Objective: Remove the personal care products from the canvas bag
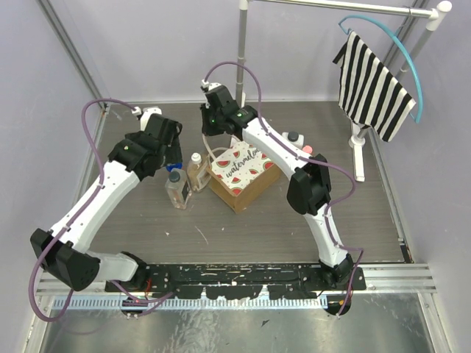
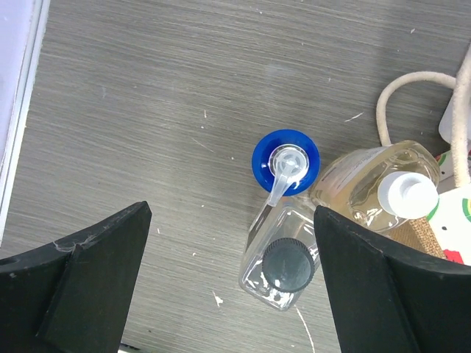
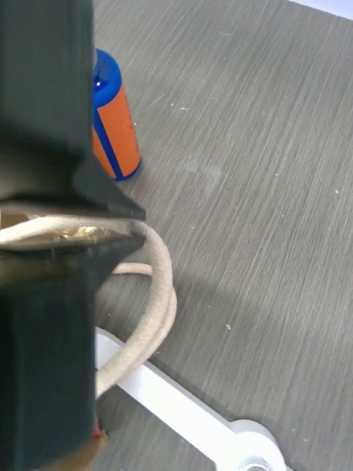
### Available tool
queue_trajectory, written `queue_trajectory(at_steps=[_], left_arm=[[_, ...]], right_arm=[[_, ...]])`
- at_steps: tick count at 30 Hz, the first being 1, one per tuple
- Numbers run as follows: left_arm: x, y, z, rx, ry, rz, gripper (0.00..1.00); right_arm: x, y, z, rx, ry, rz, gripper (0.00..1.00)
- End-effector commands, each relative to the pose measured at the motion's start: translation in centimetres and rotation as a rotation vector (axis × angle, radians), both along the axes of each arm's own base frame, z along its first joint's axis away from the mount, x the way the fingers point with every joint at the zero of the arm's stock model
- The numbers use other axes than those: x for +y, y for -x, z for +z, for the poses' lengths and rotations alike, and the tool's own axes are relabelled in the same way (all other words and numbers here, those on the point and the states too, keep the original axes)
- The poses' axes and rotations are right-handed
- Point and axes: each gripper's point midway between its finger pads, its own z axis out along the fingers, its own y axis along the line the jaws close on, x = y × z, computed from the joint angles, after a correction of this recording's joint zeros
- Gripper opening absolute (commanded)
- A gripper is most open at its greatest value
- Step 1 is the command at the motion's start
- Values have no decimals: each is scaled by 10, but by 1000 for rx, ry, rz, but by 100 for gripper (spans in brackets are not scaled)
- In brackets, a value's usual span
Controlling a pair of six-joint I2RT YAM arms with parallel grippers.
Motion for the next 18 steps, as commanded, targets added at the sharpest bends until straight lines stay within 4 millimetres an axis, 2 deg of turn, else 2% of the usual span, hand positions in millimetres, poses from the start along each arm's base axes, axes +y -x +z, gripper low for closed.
queue_trajectory(at_steps=[1, 3, 5, 9, 12, 14, 15, 16, 18], left_arm=[[5, -1, 9, -43, -5, 8, 100], [3, -3, 7, -36, -4, 4, 100], [2, -3, 4, -23, -6, 1, 100], [2, -2, 5, -25, -9, 1, 100], [4, -2, 7, -30, -12, 2, 100], [4, -2, 8, -33, -13, 0, 100], [4, -2, 9, -34, -12, 0, 100], [4, -2, 9, -34, -13, -1, 100], [4, -1, 12, -31, -15, -2, 100]], right_arm=[[-5, 4, 41, -68, -60, 0, 30], [-7, 6, 28, -42, -44, -4, 48], [-7, 8, 15, -14, -35, -2, 58], [-3, 10, -4, 30, -29, 5, 69], [3, 5, -15, 49, -20, 8, 72], [10, -1, -19, 50, -26, 24, 64], [15, -4, -19, 54, -45, 42, 53], [21, -9, -16, 55, -81, 63, 27], [21, -20, 4, 18, -145, 64, 2]])
